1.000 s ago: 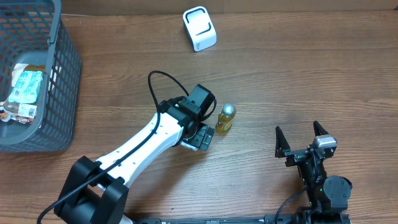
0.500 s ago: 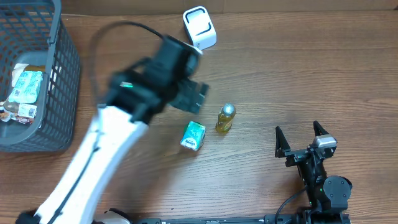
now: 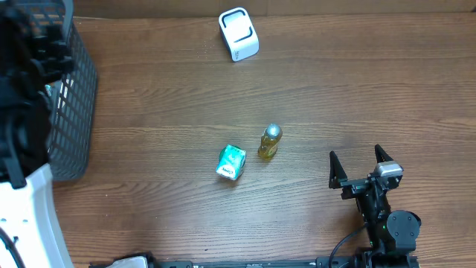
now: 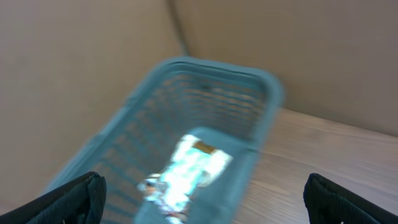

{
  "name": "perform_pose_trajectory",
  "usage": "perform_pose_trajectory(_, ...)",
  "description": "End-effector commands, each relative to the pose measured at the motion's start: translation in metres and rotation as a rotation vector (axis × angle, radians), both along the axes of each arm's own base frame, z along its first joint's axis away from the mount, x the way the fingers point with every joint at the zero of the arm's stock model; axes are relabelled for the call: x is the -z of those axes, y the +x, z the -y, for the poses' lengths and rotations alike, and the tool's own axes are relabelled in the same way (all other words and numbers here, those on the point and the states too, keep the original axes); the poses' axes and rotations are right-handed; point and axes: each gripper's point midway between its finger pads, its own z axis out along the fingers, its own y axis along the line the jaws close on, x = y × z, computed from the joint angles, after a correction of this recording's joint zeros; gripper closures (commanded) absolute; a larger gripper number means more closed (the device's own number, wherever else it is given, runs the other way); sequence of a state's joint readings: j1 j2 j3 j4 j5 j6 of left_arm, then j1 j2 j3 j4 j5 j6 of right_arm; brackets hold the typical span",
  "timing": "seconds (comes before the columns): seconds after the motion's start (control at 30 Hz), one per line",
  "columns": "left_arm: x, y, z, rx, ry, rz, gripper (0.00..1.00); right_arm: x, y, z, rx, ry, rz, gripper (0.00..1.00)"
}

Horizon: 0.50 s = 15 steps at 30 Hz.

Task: Scan the item barcode
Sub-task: 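Move the left gripper back into the basket toward the next item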

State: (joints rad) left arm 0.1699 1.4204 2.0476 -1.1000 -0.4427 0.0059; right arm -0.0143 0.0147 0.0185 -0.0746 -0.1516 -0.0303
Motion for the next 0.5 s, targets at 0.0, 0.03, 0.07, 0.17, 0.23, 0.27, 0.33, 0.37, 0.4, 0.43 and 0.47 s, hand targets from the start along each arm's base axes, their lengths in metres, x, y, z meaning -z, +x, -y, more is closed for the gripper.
perform_pose_trajectory(0.0,0.008,-0.002,-0.042,-0.103,0.051,-0.058,0.01,0.002,0.000,0.002,0.010,-0.004,0.006,0.00)
perform_pose_trajectory(0.03,0.011,-0.002,-0.053,-0.133,0.049,-0.065,0.01,0.002,0.000,0.002,0.010,-0.004,0.006,0.00)
perform_pose_trajectory(0.07,0.016,-0.001,-0.065,-0.163,0.046,-0.073,0.01,0.002,0.000,0.002,0.010,-0.004,0.006,0.00)
perform_pose_trajectory(0.17,0.036,0.009,-0.097,-0.203,0.020,-0.114,0.01,0.002,0.000,0.002,0.010,-0.004,0.006,0.00)
perform_pose_trajectory(0.23,0.058,0.020,-0.111,-0.170,-0.010,-0.167,0.01,0.002,0.000,0.002,0.010,-0.004,0.006,0.00)
perform_pose_trajectory(0.27,0.067,0.025,-0.118,-0.166,-0.026,-0.182,0.00,0.002,0.000,0.002,0.010,-0.004,0.006,0.00)
perform_pose_trajectory(0.33,0.087,0.031,-0.135,-0.167,-0.040,-0.229,0.01,0.002,0.000,0.002,0.010,-0.004,0.006,0.00)
perform_pose_trajectory(0.37,0.097,0.032,-0.145,-0.177,-0.043,-0.257,0.00,0.002,0.000,0.002,0.010,-0.004,0.006,0.00)
perform_pose_trajectory(0.4,0.104,0.033,-0.151,-0.184,-0.047,-0.276,0.00,0.002,0.000,0.002,0.010,-0.004,0.006,0.00)
perform_pose_trajectory(0.43,0.114,0.033,-0.159,-0.193,-0.054,-0.301,0.01,0.002,0.000,0.002,0.010,-0.004,0.006,0.00)
perform_pose_trajectory(0.47,0.122,0.033,-0.166,-0.202,-0.063,-0.319,0.01,0.002,0.000,0.002,0.010,-0.004,0.006,0.00)
